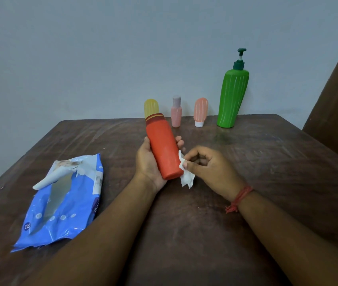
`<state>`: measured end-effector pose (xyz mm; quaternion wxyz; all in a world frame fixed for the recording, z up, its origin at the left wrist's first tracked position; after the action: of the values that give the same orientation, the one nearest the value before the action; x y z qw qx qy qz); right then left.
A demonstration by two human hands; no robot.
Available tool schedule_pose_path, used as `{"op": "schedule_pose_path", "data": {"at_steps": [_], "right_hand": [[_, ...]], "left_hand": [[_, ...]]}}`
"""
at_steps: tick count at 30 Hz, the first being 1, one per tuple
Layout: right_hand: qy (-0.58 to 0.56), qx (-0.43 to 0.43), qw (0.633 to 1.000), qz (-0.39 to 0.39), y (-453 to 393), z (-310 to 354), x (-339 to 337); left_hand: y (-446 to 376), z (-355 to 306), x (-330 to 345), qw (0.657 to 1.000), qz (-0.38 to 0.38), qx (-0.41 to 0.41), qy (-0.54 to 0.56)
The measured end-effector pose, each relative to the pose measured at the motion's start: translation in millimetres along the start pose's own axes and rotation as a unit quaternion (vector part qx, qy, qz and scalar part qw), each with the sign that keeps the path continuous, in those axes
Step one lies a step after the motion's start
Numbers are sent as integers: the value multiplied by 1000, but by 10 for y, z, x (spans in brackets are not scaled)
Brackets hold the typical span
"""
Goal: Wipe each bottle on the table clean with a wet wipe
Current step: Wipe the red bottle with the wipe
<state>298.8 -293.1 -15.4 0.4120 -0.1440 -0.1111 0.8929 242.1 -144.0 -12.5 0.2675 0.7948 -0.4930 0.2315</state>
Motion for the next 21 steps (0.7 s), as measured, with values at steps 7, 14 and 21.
{"op": "schedule_pose_path", "data": {"at_steps": [7,14,21], "right_hand": [[135,-138,973,-122,-56,26,68],[235,-253,938,-18,7,114,83],[283,-309,907,31,18,160,102]], "left_hand": [[59,49,81,995,57,-33,-74],[31,57,45,992,79,-30,-92],[-21,110,25,989,108,-22,-103]]}}
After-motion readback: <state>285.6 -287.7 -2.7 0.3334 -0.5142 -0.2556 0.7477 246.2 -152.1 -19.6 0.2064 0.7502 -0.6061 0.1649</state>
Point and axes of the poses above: each hand's wrist, its own y-axis away from the middle knuckle, its own x-axis out of the palm, z = x × y, the point moved 1 cm from there along -y, towards the middle knuckle, and after that the axes turned 11 degrees about -y, right-handed, at the moved point
